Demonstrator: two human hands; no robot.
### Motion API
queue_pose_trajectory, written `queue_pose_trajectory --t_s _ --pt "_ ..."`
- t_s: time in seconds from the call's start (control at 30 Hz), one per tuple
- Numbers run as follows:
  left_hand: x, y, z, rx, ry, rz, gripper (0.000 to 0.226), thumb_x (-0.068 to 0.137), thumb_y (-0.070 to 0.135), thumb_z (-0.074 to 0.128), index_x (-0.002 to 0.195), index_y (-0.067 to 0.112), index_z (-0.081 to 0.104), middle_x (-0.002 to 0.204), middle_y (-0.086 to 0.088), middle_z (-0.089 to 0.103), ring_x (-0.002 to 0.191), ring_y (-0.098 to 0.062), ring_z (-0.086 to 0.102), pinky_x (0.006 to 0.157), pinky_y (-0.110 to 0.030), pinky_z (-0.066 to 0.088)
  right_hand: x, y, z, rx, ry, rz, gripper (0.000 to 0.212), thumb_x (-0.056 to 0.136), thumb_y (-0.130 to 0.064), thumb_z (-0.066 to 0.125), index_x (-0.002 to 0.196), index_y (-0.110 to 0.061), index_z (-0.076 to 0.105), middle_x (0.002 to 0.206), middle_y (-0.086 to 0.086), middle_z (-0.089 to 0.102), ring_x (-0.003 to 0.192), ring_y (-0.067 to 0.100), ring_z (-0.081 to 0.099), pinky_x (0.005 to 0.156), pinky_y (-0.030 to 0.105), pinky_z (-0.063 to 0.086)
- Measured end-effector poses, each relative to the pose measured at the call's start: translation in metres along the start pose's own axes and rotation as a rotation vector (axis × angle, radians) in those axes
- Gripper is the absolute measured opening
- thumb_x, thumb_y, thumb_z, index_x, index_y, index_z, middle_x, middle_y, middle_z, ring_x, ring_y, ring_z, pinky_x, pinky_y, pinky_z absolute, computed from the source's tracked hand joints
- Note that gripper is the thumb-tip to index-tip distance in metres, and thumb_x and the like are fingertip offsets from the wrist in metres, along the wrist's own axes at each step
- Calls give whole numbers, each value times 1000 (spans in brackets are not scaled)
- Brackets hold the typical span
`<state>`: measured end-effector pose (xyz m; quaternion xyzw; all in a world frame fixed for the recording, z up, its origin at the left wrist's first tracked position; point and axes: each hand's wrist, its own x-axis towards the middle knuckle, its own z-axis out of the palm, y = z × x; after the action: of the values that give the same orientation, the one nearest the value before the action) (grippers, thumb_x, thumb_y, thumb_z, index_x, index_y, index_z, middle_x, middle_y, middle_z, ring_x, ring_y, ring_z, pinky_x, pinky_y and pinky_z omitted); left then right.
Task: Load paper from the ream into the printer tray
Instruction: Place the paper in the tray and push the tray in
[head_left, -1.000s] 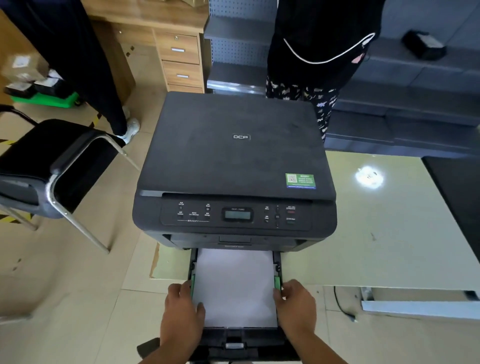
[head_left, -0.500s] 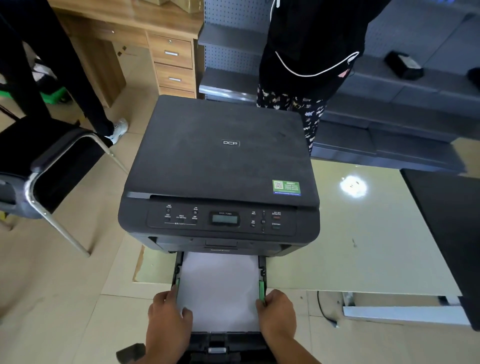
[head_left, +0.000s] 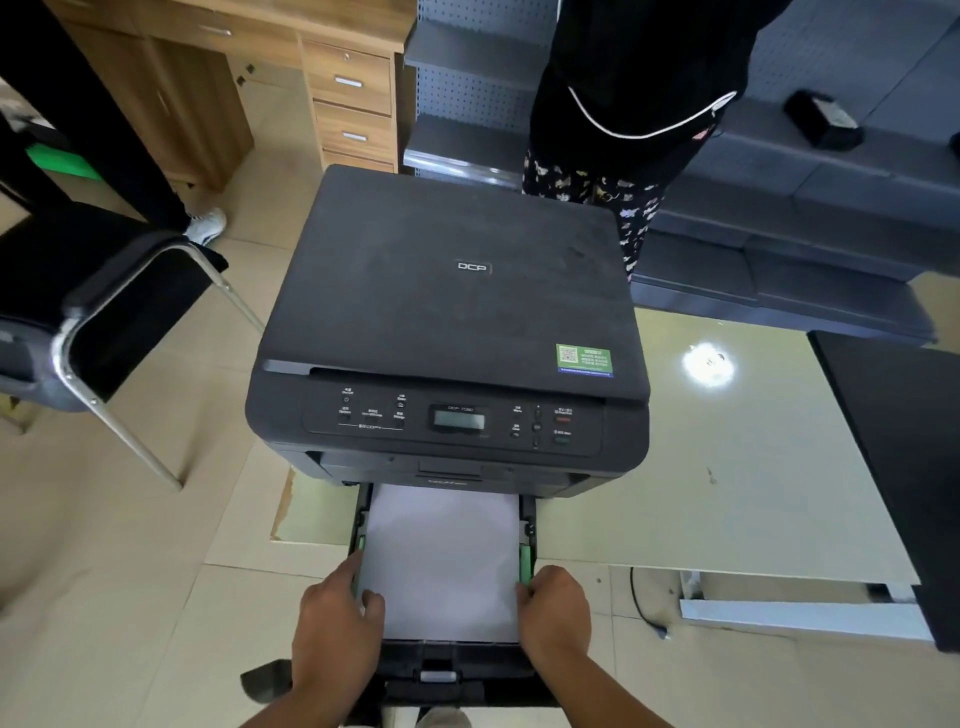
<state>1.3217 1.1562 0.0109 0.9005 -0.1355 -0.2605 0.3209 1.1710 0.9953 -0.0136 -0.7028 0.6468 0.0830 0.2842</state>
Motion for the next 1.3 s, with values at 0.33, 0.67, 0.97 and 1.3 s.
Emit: queue_pose_trajectory --t_s 0.33,0.67,0.97,1.3 --pt "11 -6 0 77 -7 -11 38 79 23 58 116 26 61 88 2 69 77 -20 58 59 -30 44 2 -3 2 9 -3 -47 23 88 -18 62 67 -10 56 62 1 56 58 19 50 46 26 32" --pt "14 -14 -2 49 -86 32 43 80 31 56 122 25 60 96 4 70 84 -16 64 65 -33 55 2 1 4 -1 8 -94 22 89 -22 63 70 -14 53 71 3 61 64 21 53 50 27 36" --pt "-29 -30 -27 272 -144 624 15 85 29 56 99 33 56 98 18 53 88 -3 49 73 -21 44 -55 16 9 -80 172 -784 30 86 -37 61 62 -25 48 57 -8 47 53 10 43 51 26 40" --pt "-45 -74 -15 510 -316 961 5 62 29 62 64 34 63 58 10 53 53 -6 50 43 -24 42 -92 24 44 -464 172 -1107 35 65 -39 67 41 -21 49 36 -3 49 31 15 44 31 23 35"
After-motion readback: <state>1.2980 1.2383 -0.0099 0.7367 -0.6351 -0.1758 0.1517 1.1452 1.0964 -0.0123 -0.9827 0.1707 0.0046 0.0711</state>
